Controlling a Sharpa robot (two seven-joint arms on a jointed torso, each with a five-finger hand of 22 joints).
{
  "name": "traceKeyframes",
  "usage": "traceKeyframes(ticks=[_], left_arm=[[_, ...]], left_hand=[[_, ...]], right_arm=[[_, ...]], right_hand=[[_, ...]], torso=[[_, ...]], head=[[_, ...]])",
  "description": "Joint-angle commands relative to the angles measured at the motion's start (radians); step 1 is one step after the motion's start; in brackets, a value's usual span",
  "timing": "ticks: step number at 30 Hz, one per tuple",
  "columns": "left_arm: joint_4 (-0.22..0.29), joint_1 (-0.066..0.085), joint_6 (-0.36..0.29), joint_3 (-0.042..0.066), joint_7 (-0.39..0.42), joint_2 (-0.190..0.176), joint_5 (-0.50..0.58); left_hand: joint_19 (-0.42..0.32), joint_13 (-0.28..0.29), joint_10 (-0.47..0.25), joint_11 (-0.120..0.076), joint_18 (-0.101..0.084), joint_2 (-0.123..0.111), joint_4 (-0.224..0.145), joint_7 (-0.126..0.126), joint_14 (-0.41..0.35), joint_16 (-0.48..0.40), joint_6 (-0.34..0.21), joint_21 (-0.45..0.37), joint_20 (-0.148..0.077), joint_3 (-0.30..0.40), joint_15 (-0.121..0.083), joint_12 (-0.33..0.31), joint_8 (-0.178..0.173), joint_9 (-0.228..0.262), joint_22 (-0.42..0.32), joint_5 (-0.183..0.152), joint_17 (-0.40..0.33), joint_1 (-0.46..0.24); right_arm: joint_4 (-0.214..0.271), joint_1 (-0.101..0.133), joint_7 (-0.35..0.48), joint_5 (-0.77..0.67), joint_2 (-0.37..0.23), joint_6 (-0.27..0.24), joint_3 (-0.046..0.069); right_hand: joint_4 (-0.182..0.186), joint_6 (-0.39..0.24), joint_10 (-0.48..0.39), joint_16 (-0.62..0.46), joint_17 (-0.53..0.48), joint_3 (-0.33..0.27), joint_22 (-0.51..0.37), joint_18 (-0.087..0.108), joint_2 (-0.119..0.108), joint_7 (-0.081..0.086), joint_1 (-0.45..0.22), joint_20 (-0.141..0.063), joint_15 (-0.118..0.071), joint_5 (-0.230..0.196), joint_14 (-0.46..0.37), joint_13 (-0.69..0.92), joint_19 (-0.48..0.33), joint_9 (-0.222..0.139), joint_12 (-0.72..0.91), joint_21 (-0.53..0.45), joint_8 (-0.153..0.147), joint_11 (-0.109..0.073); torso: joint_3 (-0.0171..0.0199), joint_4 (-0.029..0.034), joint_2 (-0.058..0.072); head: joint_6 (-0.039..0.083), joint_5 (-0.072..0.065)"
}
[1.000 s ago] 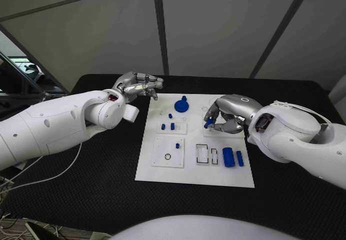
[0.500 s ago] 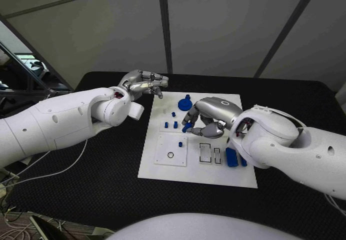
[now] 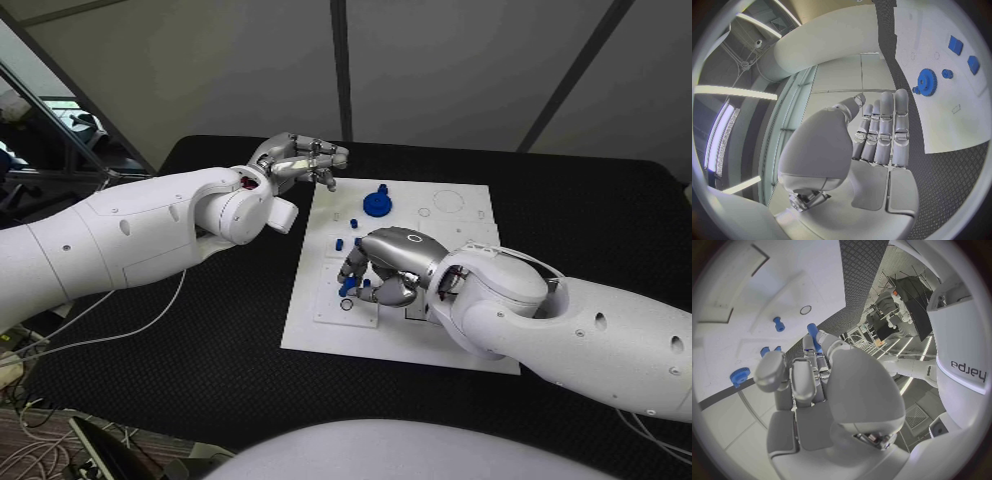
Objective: Assemble the parts on the task board
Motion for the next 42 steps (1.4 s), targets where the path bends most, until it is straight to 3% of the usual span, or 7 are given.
traceKeyframes(ticks=[1,13,31,42], left_arm=[[-0.001,0.002,0.013,0.001,0.005,0.002,-0.002],[-0.002,0.002,0.016,0.001,0.004,0.003,-0.002],[-0.002,0.002,0.017,0.001,0.003,0.001,-0.002],[-0.001,0.002,0.017,0.001,0.002,0.001,-0.002]], left_hand=[[0.000,-0.002,-0.009,0.000,-0.004,0.008,0.001,0.002,-0.007,-0.006,0.000,-0.003,0.004,-0.005,0.001,0.005,0.002,-0.001,-0.002,-0.001,-0.001,-0.002],[0.000,-0.002,-0.009,0.000,-0.004,0.008,0.001,0.002,-0.007,-0.006,0.000,-0.003,0.004,-0.005,0.001,0.005,0.002,-0.001,-0.002,-0.001,-0.001,-0.002],[0.000,-0.002,-0.009,0.000,-0.004,0.008,0.001,0.002,-0.007,-0.006,0.000,-0.003,0.004,-0.005,0.001,0.005,0.002,-0.001,-0.002,-0.001,-0.001,-0.002],[0.000,-0.002,-0.009,0.000,-0.004,0.008,0.001,0.002,-0.007,-0.006,0.000,-0.003,0.004,-0.005,0.001,0.005,0.002,-0.001,-0.002,-0.001,-0.001,-0.002]], right_arm=[[-0.006,-0.001,0.030,-0.007,0.007,0.011,-0.006],[-0.036,-0.005,0.018,-0.035,0.024,0.049,-0.022],[-0.050,-0.005,-0.015,-0.089,0.030,0.104,-0.024],[-0.054,-0.005,-0.020,-0.108,0.039,0.106,-0.024]], right_hand=[[-0.006,0.021,0.008,0.005,0.001,0.003,0.001,-0.018,-0.001,-0.011,-0.006,0.000,-0.007,0.006,0.026,0.001,0.005,0.016,-0.004,0.006,0.003,0.001],[-0.007,0.021,0.008,0.006,0.002,0.003,0.000,-0.018,-0.002,-0.010,-0.007,0.001,-0.007,0.007,0.026,0.001,0.005,0.016,-0.005,0.006,0.003,0.002],[-0.008,0.021,0.009,0.005,0.002,0.004,0.000,-0.018,-0.002,-0.010,-0.008,0.001,-0.007,0.008,0.026,0.002,0.004,0.016,-0.007,0.006,0.003,0.002],[-0.012,0.013,0.006,0.003,-0.001,0.005,-0.002,-0.018,-0.011,-0.007,-0.023,0.002,-0.004,0.005,0.025,0.002,0.001,0.016,-0.020,0.004,-0.003,0.005]], torso=[[-0.0007,-0.0006,-0.001],[-0.0006,-0.0001,-0.001],[-0.0006,-0.0004,-0.001],[-0.0006,-0.0002,-0.001]], head=[[-0.004,0.004],[-0.012,0.010],[-0.016,0.011],[-0.018,0.011]])
